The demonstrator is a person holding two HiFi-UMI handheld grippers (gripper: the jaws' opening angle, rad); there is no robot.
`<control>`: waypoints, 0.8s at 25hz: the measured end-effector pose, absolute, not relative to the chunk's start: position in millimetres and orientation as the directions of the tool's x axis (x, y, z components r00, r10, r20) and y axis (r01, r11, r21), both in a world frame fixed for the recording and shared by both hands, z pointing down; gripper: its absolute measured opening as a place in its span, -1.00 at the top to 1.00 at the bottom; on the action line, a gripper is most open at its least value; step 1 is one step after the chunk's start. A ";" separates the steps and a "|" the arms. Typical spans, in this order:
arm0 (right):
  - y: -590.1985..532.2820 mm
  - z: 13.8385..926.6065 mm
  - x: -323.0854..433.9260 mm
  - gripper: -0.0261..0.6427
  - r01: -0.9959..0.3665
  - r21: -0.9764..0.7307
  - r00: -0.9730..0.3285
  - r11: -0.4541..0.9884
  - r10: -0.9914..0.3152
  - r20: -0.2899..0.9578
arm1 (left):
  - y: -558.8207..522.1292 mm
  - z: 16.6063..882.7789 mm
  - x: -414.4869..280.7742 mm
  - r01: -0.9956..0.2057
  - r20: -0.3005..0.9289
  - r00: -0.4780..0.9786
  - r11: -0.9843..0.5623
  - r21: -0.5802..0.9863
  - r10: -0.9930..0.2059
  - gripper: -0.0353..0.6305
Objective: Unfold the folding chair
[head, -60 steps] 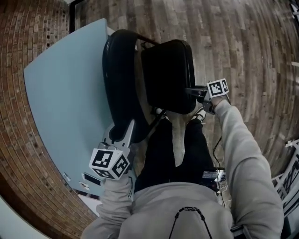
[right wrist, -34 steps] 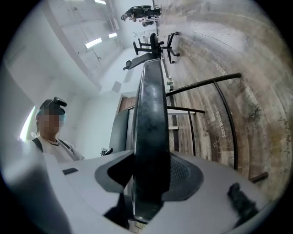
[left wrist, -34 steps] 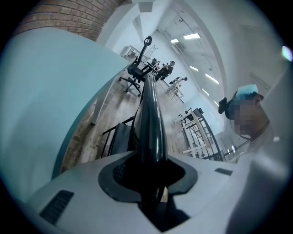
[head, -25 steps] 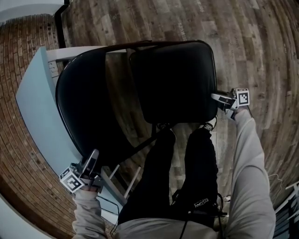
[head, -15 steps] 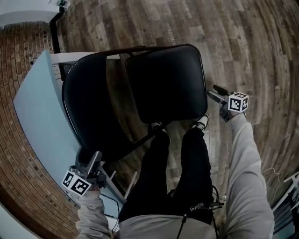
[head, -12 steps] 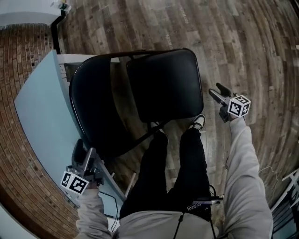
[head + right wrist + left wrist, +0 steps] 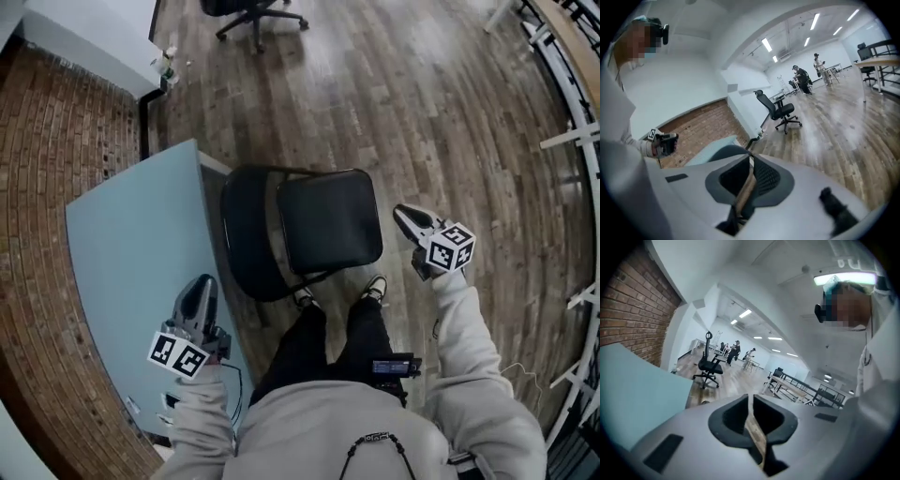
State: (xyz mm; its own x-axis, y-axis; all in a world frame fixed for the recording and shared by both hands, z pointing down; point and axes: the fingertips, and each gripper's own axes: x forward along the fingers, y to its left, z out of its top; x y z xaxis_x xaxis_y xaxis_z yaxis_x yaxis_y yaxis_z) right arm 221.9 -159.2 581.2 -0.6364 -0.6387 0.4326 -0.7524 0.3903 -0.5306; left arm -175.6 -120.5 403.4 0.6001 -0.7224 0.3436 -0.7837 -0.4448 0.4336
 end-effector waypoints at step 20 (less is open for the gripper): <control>-88.5 198.0 -42.9 0.90 -0.789 -0.219 -0.612 0.574 -0.767 0.194 | -85.2 203.3 -199.8 -0.708 0.056 0.702 -0.687 0.163 -0.710 0.88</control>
State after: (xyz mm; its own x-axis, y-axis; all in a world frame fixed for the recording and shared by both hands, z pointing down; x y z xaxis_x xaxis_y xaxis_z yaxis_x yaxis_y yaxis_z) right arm -42.9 -88.5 198.0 -0.6118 -0.7669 0.1938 -0.7889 0.5740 -0.2192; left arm -199.8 -85.2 203.3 0.7021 -0.7099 0.0555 -0.7078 -0.6874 0.1628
